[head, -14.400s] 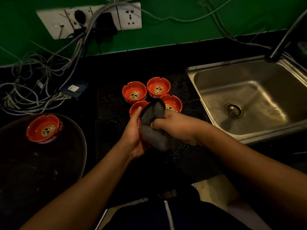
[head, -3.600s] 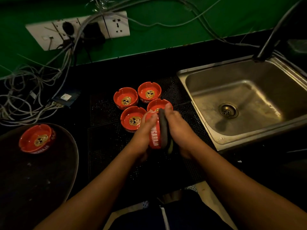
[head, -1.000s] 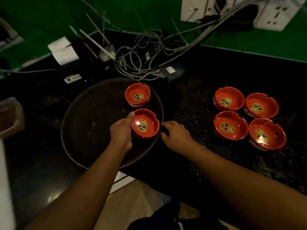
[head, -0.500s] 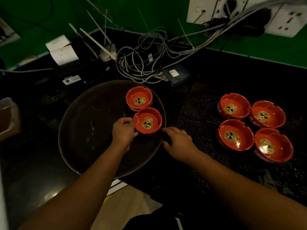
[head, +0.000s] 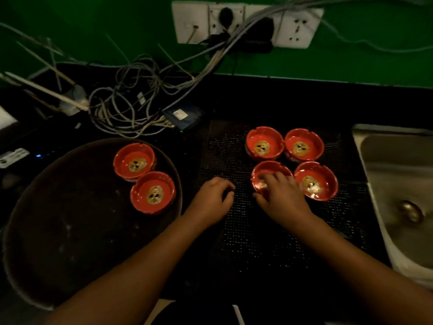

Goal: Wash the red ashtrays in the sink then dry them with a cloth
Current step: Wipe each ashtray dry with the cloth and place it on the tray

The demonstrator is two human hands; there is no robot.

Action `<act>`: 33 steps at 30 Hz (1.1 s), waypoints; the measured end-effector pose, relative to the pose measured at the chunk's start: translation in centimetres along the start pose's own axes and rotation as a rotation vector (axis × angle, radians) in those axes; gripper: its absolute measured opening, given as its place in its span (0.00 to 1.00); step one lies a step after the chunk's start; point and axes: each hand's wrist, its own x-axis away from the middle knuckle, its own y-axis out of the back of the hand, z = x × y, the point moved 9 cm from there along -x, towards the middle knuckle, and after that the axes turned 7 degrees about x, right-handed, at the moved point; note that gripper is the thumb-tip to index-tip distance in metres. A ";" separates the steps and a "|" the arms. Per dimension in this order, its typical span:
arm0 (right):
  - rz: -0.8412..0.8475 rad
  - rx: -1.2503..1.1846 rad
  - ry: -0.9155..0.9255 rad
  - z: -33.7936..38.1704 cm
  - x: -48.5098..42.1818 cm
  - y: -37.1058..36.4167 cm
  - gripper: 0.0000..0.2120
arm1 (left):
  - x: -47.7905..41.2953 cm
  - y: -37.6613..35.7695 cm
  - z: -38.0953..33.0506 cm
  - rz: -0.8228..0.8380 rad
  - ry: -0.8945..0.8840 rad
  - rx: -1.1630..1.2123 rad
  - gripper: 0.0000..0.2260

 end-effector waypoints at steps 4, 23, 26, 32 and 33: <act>0.131 0.180 0.024 -2.0 1.1 -2.0 0.20 | -1.0 -4.4 0.0 0.171 0.046 -0.204 0.14; 0.307 -1.710 -0.244 -5.2 8.9 0.0 0.07 | 0.8 -7.2 -5.7 0.158 0.483 0.992 0.18; 0.302 -1.886 -0.328 -6.8 9.3 -1.3 0.12 | 0.7 -8.6 -6.2 0.208 0.605 1.089 0.23; -0.152 -0.803 -0.410 -13.8 10.8 0.7 0.11 | 1.8 -10.4 -6.0 0.271 0.660 0.975 0.22; -0.211 -0.588 -0.397 -14.3 11.4 1.3 0.13 | 2.0 -10.5 -5.9 0.261 0.663 0.966 0.21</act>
